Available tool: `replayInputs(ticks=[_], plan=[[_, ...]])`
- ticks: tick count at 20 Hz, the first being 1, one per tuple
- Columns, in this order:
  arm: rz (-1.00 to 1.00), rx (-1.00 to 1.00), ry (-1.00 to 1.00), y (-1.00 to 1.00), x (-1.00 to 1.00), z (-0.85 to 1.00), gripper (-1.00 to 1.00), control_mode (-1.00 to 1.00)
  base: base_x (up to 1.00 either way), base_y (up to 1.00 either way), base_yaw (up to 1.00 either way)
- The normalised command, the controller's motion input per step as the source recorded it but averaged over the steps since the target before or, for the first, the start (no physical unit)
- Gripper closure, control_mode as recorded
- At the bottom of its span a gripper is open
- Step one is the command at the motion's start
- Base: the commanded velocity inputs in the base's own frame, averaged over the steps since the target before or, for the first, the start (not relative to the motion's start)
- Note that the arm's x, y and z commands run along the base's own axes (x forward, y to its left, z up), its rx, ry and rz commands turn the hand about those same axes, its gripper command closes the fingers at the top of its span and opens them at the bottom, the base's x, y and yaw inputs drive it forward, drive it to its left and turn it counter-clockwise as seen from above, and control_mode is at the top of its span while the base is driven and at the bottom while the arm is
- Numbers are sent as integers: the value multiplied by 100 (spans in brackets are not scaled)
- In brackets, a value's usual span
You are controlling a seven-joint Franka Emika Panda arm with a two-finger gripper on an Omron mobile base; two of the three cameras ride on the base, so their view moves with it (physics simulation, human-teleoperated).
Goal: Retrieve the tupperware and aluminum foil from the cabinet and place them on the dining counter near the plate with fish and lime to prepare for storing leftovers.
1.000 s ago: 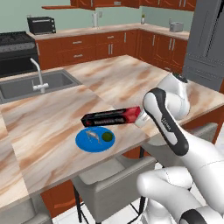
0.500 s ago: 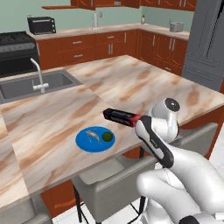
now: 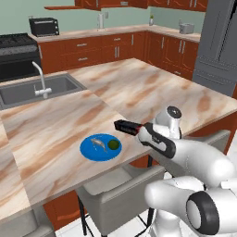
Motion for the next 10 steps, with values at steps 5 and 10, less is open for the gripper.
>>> replayInputs(ticks=[5, 10], plan=[[-2, 0, 8, 0, 23, -36, 100, -100, 0, 0, 0], [0, 0, 0, 0, 33, -55, 100, -100, 0, 0, 0]])
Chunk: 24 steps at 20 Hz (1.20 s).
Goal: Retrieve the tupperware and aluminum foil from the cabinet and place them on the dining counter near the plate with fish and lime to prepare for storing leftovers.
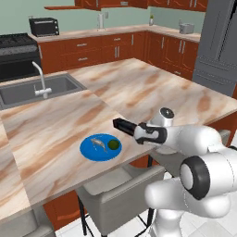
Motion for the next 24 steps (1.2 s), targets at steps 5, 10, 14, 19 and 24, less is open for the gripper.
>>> replayInputs(ticks=[5, 10, 14, 19, 24], plan=[[0, 0, 0, 21, 37, -64, 100, -100, 0, 0, 0], [0, 0, 2, 25, 54, -43, -100, -100, 0, 0, 0], [-7, 0, 0, 2, 29, -6, -100, -100, 0, 0, 0], [-9, 0, -4, -4, -27, 84, -100, -100, 0, 0, 0], [-8, 0, -14, -1, -43, 100, -100, -100, 0, 0, 0]])
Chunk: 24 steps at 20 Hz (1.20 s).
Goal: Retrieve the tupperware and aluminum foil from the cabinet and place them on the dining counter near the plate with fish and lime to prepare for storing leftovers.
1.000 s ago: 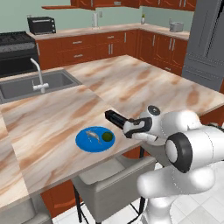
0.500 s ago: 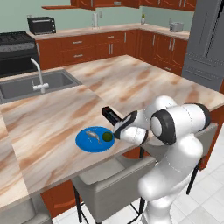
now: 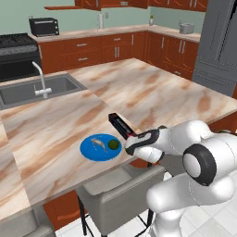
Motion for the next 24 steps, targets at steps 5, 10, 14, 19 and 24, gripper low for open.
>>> replayInputs(ticks=[5, 10, 14, 19, 24], plan=[[-16, -5, -7, -6, -13, 100, -100, -100, 0, 0, 0], [-24, -16, 7, -27, -15, 100, -100, -100, 0, 0, 0], [-13, -13, 8, -13, -85, 100, -100, -100, 0, 0, 0], [0, -1, 8, 0, -100, 100, -100, -100, 0, 0, 0], [0, 9, 18, -4, -100, 100, -100, -100, 0, 0, 0]])
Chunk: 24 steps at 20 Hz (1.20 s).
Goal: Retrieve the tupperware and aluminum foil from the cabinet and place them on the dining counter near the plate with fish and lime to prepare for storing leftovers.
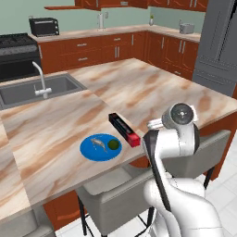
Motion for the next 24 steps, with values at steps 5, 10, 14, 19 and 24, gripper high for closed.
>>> replayInputs(ticks=[5, 10, 14, 19, 24], plan=[[20, 23, 17, -5, -100, 81, -100, -100, 0, 0, 0], [16, 9, 5, -12, -84, 42, -100, -100, 0, 0, 0], [0, 1, 0, -20, -10, 0, -100, -100, 0, 0, 0], [0, 0, 0, 0, 0, 0, -100, 100, -2, 0, 0], [0, 0, 0, 0, 0, 0, -100, 100, -90, -35, -32]])
